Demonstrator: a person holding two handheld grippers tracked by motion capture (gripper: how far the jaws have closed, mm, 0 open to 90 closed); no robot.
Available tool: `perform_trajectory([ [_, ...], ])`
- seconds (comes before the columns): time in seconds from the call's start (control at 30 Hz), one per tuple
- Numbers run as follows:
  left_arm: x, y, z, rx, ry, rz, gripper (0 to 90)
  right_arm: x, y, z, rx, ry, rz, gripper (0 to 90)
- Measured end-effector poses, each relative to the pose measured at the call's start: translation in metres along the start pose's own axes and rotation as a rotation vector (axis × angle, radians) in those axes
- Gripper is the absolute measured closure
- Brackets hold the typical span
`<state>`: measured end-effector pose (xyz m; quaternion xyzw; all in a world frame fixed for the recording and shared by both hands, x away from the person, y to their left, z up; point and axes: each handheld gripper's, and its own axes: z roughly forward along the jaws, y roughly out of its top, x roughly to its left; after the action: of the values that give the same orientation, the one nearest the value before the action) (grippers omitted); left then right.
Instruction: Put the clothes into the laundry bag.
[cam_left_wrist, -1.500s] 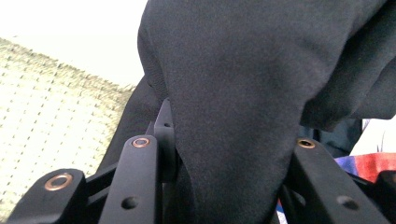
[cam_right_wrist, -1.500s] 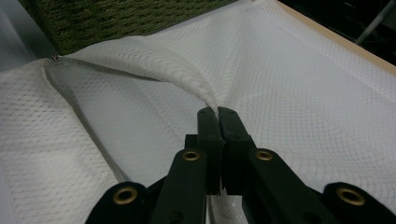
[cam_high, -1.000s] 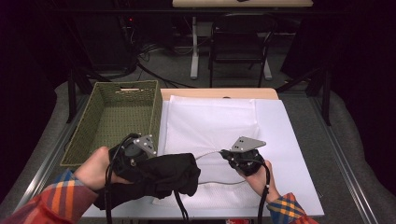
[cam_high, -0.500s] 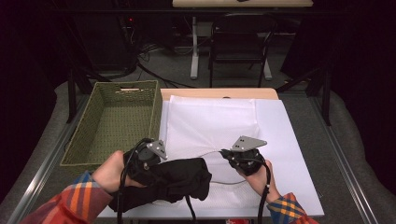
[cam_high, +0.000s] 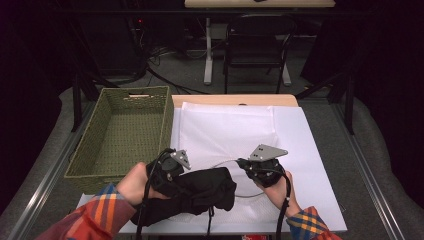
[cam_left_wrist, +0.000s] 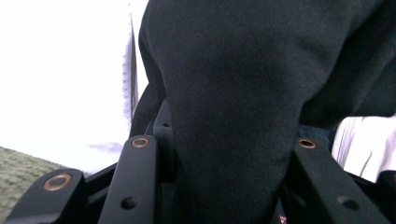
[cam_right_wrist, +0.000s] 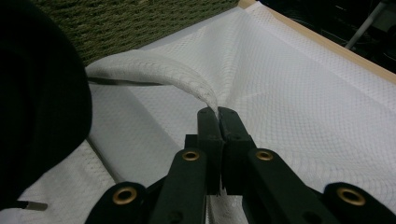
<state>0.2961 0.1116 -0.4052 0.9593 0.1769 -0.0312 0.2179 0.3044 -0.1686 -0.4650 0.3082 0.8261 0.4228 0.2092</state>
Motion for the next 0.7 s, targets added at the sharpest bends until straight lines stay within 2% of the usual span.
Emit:
perform_trajectory([
  [0.17,0.003,0.005,0.008,0.002,0.005,-0.024,61.9,-0.001,0.001,-0.001,-0.004,-0.007,0.011,88.8],
  [0.57,0.005,0.012,0.030,0.018,0.019,-0.030,61.5,-0.001,0.002,-0.002,-0.011,-0.013,0.018,88.8],
  [0.7,0.008,0.014,0.038,0.016,0.015,-0.044,61.3,-0.002,0.002,-0.002,-0.010,-0.016,0.024,88.8],
])
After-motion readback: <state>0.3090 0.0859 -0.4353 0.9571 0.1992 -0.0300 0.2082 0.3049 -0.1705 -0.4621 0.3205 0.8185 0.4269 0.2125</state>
